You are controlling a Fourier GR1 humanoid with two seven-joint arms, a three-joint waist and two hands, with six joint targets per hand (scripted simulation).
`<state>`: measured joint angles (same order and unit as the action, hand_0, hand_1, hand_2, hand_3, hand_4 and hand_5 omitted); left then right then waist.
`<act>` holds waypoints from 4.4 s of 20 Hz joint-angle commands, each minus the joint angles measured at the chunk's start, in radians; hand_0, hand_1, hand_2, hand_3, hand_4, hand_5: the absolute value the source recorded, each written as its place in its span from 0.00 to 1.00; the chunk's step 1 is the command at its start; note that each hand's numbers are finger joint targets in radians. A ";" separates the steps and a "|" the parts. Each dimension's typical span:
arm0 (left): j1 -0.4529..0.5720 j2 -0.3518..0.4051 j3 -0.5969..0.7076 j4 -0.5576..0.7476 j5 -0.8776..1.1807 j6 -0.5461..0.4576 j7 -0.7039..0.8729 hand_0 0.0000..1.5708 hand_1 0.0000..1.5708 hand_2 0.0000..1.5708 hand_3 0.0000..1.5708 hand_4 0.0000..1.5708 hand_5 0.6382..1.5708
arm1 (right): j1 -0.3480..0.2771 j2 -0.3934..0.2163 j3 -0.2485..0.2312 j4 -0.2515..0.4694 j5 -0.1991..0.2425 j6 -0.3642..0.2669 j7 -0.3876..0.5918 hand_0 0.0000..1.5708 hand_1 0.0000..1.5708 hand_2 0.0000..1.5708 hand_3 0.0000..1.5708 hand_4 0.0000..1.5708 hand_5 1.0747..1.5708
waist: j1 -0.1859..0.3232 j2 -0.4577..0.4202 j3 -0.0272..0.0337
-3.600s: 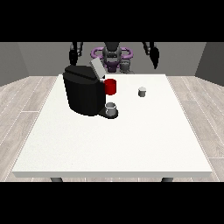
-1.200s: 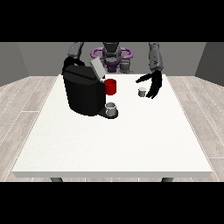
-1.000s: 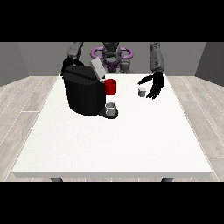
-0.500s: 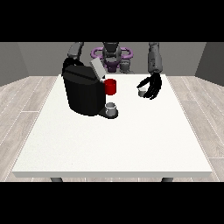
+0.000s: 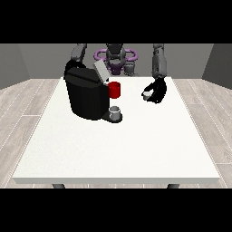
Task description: Insert the coffee pod into the coffee machine and close the lid
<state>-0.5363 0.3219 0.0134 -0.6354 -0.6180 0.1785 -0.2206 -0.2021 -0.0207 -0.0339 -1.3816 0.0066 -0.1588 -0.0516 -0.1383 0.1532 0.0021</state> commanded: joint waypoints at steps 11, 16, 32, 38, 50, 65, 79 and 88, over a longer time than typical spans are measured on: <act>-0.141 0.017 -0.009 -0.028 -0.006 -0.175 -0.047 0.92 0.92 0.92 0.88 0.40 1.00 | -0.024 -0.050 -0.058 0.107 -0.054 0.028 0.006 0.00 0.00 0.00 0.00 0.28 1.00 | 0.018 -0.056 -0.0018; -0.169 -0.008 -0.028 -0.089 -0.025 -0.203 -0.017 0.82 0.82 0.87 0.85 0.35 1.00 | -0.038 -0.053 -0.096 0.166 -0.079 0.026 -0.014 0.00 0.00 0.00 0.00 0.32 1.00 | 0.049 -0.083 -0.0018; -0.431 0.123 0.079 -0.070 -0.008 -0.315 0.060 0.64 0.64 0.76 0.78 0.35 1.00 | -0.064 -0.004 0.000 0.077 -0.056 0.050 -0.015 0.00 0.00 0.00 0.00 0.32 1.00 | -0.084 -0.030 -0.0021; -0.549 0.171 0.143 -0.033 0.016 -0.322 0.111 0.77 0.77 0.79 0.76 0.31 1.00 | -0.117 -0.018 0.018 0.023 -0.039 0.050 0.021 0.00 0.00 0.00 0.00 0.31 1.00 | -0.154 0.029 -0.0022; -0.613 0.125 0.114 -0.043 -0.015 -0.313 0.121 0.81 0.81 0.83 0.79 0.31 1.00 | -0.106 -0.030 -0.004 0.055 -0.025 0.037 -0.069 0.00 0.00 0.00 0.00 0.33 1.00 | -0.147 0.088 -0.0017; -0.625 0.060 0.087 -0.031 -0.042 -0.309 0.134 0.75 0.75 0.80 0.75 0.32 1.00 | -0.115 -0.006 -0.028 0.061 -0.045 0.007 -0.056 0.00 0.00 0.00 0.00 0.32 1.00 | -0.133 0.082 -0.0015; -0.619 0.129 0.119 0.030 -0.048 -0.324 0.083 0.78 0.78 0.81 0.76 0.31 1.00 | -0.097 -0.003 -0.014 -0.019 -0.050 0.003 -0.022 0.00 0.00 0.00 0.00 0.29 1.00 | -0.159 0.108 -0.0019; -0.642 0.080 0.110 0.023 -0.050 -0.335 0.114 0.77 0.77 0.78 0.69 0.29 1.00 | -0.154 -0.064 -0.068 0.019 -0.075 0.028 0.012 0.00 0.00 0.00 0.00 0.28 1.00 | -0.145 0.110 -0.0017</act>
<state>-1.1647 0.4290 0.1342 -0.6044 -0.6611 -0.1574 -0.1273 -0.3223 -0.0491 -0.0600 -1.3870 -0.0372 -0.1574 -0.0471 -0.2879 0.2587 0.0009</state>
